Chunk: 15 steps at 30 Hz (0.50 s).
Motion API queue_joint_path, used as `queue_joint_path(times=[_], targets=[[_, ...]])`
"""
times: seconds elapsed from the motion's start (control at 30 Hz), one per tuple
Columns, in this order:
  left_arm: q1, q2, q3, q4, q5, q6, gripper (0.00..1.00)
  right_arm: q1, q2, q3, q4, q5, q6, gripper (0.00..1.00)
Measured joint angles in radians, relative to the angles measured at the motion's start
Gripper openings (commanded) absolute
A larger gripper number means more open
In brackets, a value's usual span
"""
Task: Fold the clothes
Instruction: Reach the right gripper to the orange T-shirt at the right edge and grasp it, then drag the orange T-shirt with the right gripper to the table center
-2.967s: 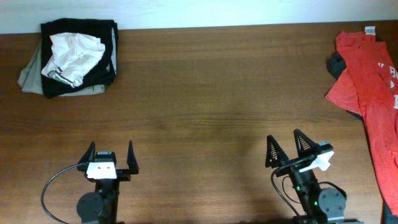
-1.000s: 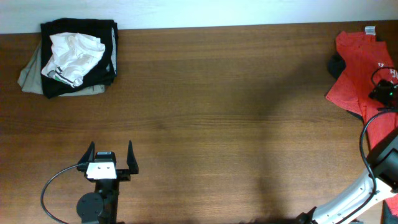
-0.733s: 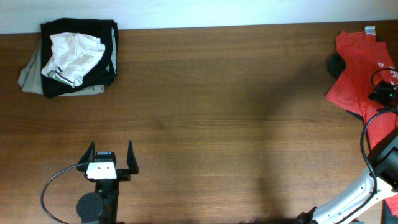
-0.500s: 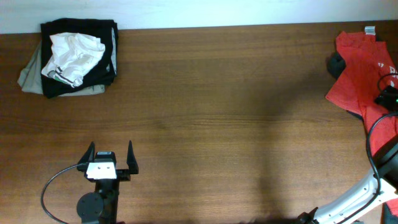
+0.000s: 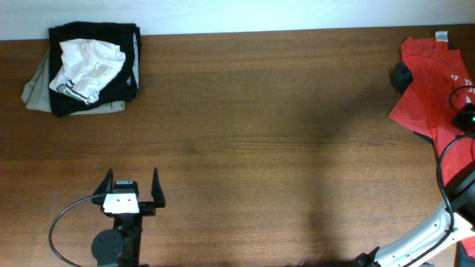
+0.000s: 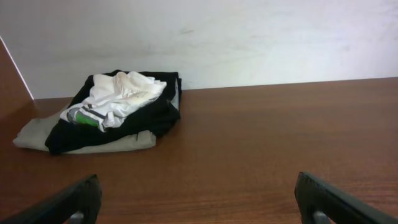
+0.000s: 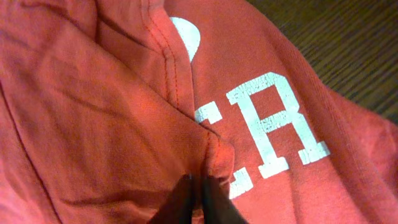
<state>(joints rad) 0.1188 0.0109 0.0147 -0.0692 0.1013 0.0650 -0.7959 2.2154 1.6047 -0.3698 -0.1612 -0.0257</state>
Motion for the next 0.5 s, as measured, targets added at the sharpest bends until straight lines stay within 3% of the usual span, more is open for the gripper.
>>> queue_joint_path(times=[0.27,0.5], targets=[[0.0,0.0,0.0,0.0,0.0,0.0,0.99,0.015,-0.049,0.0,-0.013,-0.104,0.024,0.04],[0.0,0.0,0.0,0.0,0.0,0.0,0.99,0.129,-0.154,0.005,-0.031,-0.091,0.05,0.04]])
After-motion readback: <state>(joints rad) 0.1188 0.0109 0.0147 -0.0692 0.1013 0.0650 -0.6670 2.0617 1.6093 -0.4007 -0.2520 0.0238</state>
